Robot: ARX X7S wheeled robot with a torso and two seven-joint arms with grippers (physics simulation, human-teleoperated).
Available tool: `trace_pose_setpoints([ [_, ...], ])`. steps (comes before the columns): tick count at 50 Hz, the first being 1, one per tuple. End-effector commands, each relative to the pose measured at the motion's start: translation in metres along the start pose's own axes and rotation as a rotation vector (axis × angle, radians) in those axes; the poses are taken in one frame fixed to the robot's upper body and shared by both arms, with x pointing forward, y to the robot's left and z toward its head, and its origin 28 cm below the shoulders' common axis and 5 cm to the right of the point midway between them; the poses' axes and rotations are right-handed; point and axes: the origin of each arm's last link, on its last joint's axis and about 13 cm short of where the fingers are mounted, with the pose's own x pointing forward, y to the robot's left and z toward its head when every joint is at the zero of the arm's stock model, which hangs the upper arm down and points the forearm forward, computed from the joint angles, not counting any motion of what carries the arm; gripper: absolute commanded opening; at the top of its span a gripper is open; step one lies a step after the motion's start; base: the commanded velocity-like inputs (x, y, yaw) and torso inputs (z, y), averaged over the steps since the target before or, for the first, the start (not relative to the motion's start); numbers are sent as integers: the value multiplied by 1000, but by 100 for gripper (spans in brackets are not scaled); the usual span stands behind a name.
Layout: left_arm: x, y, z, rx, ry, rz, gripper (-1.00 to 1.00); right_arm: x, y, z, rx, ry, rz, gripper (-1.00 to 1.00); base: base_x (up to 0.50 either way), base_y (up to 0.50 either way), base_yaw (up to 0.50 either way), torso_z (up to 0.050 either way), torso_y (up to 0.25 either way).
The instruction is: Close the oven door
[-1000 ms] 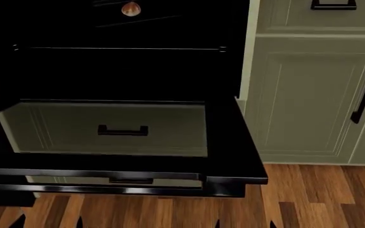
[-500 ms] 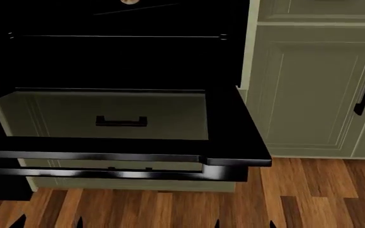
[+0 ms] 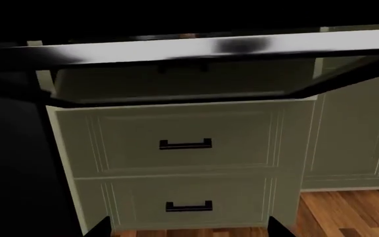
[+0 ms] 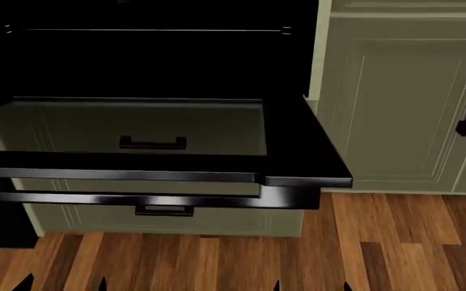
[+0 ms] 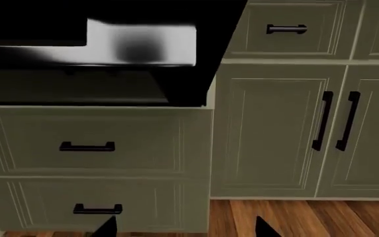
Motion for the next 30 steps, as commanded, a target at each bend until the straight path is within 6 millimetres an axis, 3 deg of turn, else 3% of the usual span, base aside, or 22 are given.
trace_pose_setpoints([
  [1, 0, 0, 0, 2, -1, 0, 100, 0, 0, 0, -2, 2, -4, 100, 0, 0, 0, -50, 0],
  [4, -2, 1, 2, -37, -26, -11, 100, 1, 0, -1, -9, 11, -16, 100, 0, 0, 0, -17, 0],
  [30, -2, 1, 2, -26, -26, -4, 100, 0, 0, 0, -15, 5, -10, 100, 0, 499, 0, 0, 0],
])
